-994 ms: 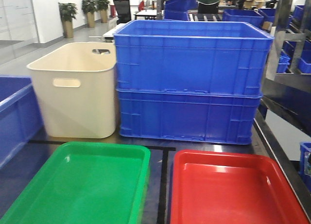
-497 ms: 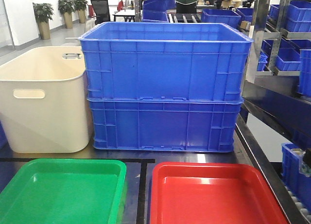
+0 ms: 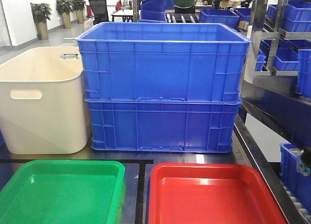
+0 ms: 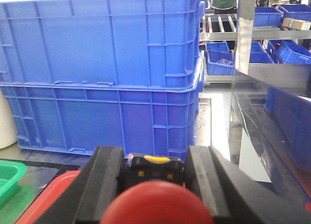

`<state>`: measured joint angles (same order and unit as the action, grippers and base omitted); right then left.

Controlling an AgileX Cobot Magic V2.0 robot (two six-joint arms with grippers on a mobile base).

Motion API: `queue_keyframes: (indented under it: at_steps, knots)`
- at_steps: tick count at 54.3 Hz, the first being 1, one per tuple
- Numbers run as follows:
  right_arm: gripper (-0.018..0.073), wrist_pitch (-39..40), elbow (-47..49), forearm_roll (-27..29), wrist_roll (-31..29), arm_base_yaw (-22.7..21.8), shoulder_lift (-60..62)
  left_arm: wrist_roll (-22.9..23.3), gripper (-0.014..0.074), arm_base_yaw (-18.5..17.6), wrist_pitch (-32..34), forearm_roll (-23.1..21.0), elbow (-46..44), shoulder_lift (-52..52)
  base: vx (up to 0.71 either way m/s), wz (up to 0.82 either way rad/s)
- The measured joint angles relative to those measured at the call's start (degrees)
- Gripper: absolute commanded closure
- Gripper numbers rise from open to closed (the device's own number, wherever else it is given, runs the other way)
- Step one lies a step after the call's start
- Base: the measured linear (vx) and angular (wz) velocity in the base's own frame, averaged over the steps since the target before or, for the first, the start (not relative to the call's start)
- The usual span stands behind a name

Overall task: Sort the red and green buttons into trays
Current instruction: 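Move left gripper over green tray and right gripper over red tray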

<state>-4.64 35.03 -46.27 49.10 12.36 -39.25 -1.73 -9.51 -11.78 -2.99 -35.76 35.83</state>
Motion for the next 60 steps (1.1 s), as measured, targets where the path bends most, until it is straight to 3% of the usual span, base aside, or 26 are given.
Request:
queue_keyframes:
  at_steps: [37, 51, 60]
  knots:
    - [0.0566, 0.9, -0.1, 0.1, 0.1, 0.0, -0.1, 0.0, 0.0602, 0.0, 0.1, 0.0, 0.0, 0.0, 0.00, 0.00]
    - [0.0566, 14.6, -0.1, -6.1, 0.5, -0.1, -6.7, 0.2, 0.0602, -0.5, 8.9, 0.0, 0.0, 4.1, 0.00, 0.00]
    - [0.0566, 20.2, -0.1, -8.7, 4.2, -0.1, -14.4, 0.2, 0.0602, -4.8, 13.6, 0.0, 0.0, 11.1, 0.00, 0.00]
